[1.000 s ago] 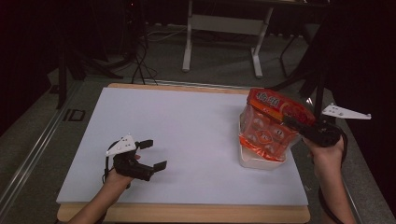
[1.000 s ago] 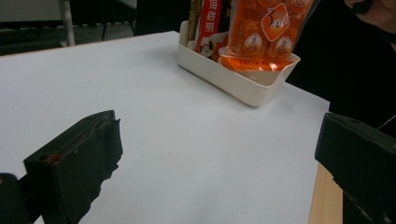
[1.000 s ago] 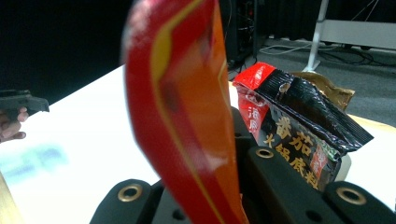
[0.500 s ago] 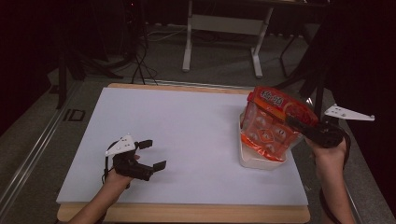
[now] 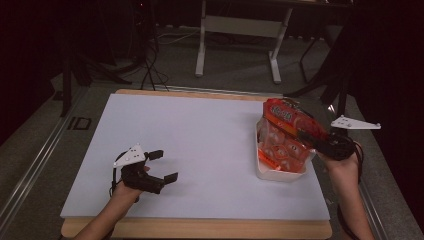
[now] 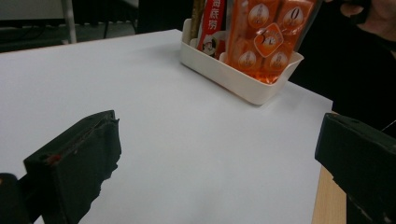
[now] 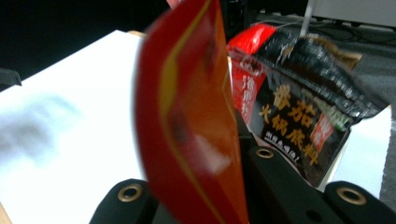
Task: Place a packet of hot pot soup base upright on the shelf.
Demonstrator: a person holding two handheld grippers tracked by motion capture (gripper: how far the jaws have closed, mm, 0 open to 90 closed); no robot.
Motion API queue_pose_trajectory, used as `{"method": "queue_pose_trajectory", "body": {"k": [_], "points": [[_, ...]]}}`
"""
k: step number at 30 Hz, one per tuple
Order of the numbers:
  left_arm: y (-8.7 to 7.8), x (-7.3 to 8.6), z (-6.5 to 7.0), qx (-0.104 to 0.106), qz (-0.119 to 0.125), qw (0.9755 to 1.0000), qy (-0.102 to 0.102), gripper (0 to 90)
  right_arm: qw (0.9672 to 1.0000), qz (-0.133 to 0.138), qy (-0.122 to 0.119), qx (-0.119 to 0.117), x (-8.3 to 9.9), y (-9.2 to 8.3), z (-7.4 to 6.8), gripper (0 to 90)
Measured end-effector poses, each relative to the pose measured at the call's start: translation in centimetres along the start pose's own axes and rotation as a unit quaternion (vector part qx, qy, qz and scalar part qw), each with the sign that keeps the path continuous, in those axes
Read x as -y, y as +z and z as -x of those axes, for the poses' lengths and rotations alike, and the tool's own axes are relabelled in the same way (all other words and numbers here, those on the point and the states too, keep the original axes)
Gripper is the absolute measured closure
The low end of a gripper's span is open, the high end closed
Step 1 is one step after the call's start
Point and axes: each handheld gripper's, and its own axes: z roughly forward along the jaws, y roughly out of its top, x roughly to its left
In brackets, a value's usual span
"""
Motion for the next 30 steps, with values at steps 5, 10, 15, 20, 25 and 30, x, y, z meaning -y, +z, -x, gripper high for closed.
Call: {"method": "queue_pose_trajectory", "body": {"k": [5, 10, 15, 20, 25, 30], "points": [[0.0, 0.1, 0.0, 0.006, 0.004, 1.0000, 0.001, 0.0, 0.9998, -0.002, 0.016, -0.013, 1.0, 0.8, 0.6, 90.0], [0.2, 0.3, -0.1, 0.006, 0.001, 1.0000, 0.006, 0.0, 0.9996, -0.002, 0.025, -0.015, 1.6, 0.6, 1.0, 90.0], [0.4, 0.4, -0.1, 0.007, -0.001, 1.0000, 0.004, 0.0, 0.9992, -0.008, 0.037, -0.012, 2.4, 0.4, 1.7, 90.0], [0.5, 0.5, -0.1, 0.007, -0.004, 1.0000, 0.002, 0.0, 0.9991, -0.015, 0.038, -0.006, 2.8, 0.4, 1.9, 90.0], [0.5, 0.4, -0.1, 0.007, -0.004, 1.0000, 0.003, 0.0, 0.9991, -0.017, 0.039, -0.005, 2.8, 0.4, 1.8, 90.0], [0.3, 0.5, -0.2, 0.005, -0.003, 1.0000, 0.001, 0.0, 0.9990, 0.000, 0.044, -0.004, 2.6, 0.0, 1.5, 72.2]]}}
